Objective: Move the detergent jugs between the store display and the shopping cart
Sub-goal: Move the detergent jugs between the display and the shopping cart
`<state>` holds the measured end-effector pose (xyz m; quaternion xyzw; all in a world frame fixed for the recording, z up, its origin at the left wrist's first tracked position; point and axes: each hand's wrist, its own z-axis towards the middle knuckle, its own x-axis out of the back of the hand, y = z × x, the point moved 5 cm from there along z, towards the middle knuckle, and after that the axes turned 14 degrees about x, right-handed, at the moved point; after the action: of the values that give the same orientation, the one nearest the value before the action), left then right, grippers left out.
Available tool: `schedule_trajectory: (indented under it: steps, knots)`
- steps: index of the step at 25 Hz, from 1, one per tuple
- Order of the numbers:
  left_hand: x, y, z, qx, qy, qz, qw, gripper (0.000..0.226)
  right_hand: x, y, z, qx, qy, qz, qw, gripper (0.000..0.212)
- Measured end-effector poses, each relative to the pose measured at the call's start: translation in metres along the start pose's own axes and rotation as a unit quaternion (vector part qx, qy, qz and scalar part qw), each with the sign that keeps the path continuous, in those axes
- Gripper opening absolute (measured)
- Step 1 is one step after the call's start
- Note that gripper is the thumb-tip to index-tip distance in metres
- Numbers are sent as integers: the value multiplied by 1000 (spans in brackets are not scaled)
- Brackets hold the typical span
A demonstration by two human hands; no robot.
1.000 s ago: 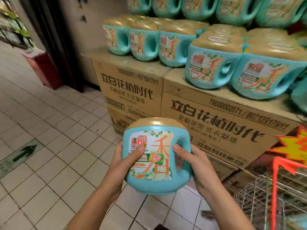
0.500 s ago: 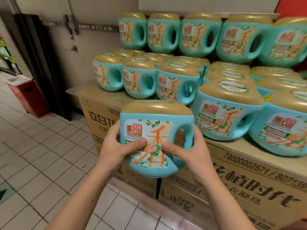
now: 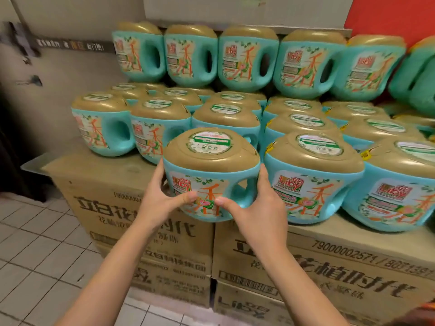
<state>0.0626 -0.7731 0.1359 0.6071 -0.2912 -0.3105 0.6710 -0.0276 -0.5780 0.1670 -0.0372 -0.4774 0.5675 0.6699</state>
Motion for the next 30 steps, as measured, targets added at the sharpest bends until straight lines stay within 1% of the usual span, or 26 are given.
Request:
schedule_trajectory:
  steps: [3, 4, 5, 7, 8, 9, 10, 11, 12, 13, 14, 16, 19, 22, 25, 28, 30]
  knots:
    - [1, -10, 17, 14, -1, -10, 1000, 121, -2, -3, 10, 6, -15, -130, 991, 108]
    - [1, -12, 22, 18, -3, -11, 1000, 121, 0, -5, 10, 17, 3, -158, 987, 100]
    - [1, -13, 25, 17, -2, -12, 1000, 117, 5, -6, 8, 41, 35, -158, 986, 87]
    - [0, -16, 30, 15, 1, -18, 1000, 109, 22, 0, -5, 89, 141, -106, 980, 55]
    - [0, -16, 32, 15, 4, -25, 1000, 105, 34, 12, -15, 85, 203, -83, 972, 46]
    - [-2, -16, 34, 12, 6, -32, 999, 102, 47, 27, -24, 59, 257, -64, 962, 48]
    - [-4, -15, 35, 10, 7, -38, 999, 99, 56, 45, -30, 12, 288, -39, 957, 57]
    - [-6, -14, 36, 7, 7, -44, 999, 96, 61, 63, -34, -44, 293, -13, 955, 69]
    - [-8, -13, 37, 7, 8, -48, 999, 93, 63, 78, -34, -91, 280, 7, 956, 80]
    - [-10, -11, 37, 7, 11, -52, 999, 93, 63, 88, -33, -117, 262, 19, 958, 89]
    - [-13, -10, 37, 8, 14, -50, 999, 94, 62, 94, -31, -123, 244, 29, 962, 94]
    - [-16, -9, 37, 10, 29, -30, 999, 101, 59, 100, -26, -124, 217, 59, 966, 95]
    - [-19, -8, 36, 3, 50, -6, 999, 111, 55, 106, -25, -122, 224, 70, 964, 93]
    - [-23, -7, 31, -6, 77, 18, 997, 111, 52, 105, -27, -124, 235, 65, 962, 95]
    - [-24, -9, 23, 14, 113, 24, 993, 112, 52, 103, -26, -123, 234, 56, 963, 98]
    - [-23, -9, 20, 34, 126, 63, 989, 106, 54, 100, -27, -127, 216, 33, 968, 91]
    - [-24, -9, 15, 23, 129, 81, 988, 98, 57, 95, -34, -126, 225, 12, 966, 83]
